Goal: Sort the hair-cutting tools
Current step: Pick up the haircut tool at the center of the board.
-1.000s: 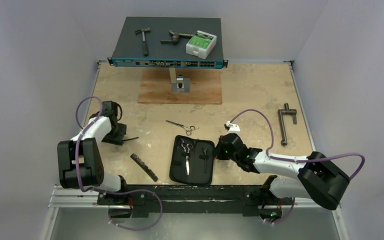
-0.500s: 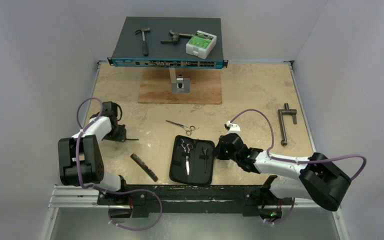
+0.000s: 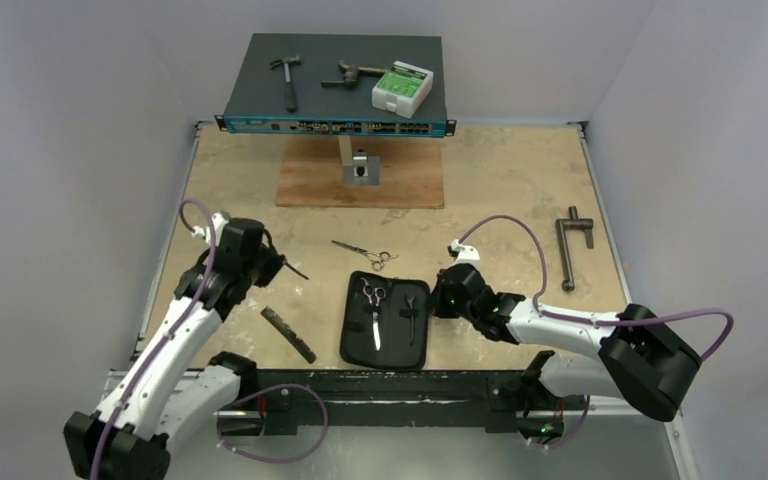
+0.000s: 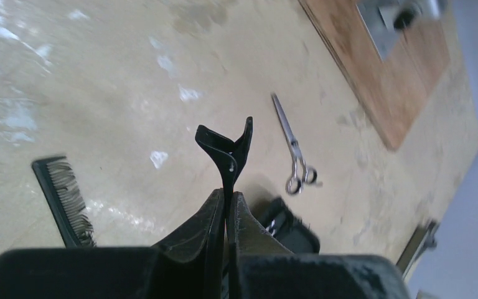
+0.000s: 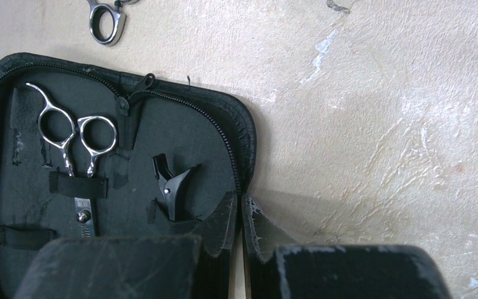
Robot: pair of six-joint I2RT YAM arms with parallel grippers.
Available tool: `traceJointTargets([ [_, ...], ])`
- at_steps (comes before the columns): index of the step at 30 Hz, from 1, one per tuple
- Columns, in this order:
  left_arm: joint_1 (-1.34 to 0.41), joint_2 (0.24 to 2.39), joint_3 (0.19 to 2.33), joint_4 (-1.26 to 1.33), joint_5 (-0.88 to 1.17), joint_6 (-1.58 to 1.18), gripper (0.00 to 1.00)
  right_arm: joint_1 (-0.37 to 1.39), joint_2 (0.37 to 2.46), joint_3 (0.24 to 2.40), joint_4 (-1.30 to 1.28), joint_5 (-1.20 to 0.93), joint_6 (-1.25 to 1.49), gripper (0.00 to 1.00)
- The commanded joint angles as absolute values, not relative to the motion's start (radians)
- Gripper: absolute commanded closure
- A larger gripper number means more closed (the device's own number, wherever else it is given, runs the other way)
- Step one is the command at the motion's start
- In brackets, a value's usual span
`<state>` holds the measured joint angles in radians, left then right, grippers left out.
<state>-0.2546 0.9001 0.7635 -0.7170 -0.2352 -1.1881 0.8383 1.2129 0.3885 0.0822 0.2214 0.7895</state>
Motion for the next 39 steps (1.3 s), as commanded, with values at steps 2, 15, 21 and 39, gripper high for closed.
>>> traceJointTargets([
  [2, -0.503, 0.769, 0.675, -0.68, -0.268, -1.104, 1.0, 0.834, 1.23, 0.439, 0.052, 0.275, 0.756, 1.0],
  [15, -0.991, 0.934, 0.749, -0.52, -0.282, -0.675, 1.0, 0.834, 1.139, 0.464, -0.072, 0.268, 0.769, 1.0],
  [21, -1.038, 0.919, 0.757, -0.497, -0.166, -0.505, 1.0, 0.834, 0.997, 0.507, -0.167, 0.209, 0.736, 0.49],
  [39, -1.141, 1.099, 0.895, -0.352, -0.029, -0.382, 1.0, 0.836, 0.896, 0.585, 0.094, -0.299, 0.742, 0.36],
])
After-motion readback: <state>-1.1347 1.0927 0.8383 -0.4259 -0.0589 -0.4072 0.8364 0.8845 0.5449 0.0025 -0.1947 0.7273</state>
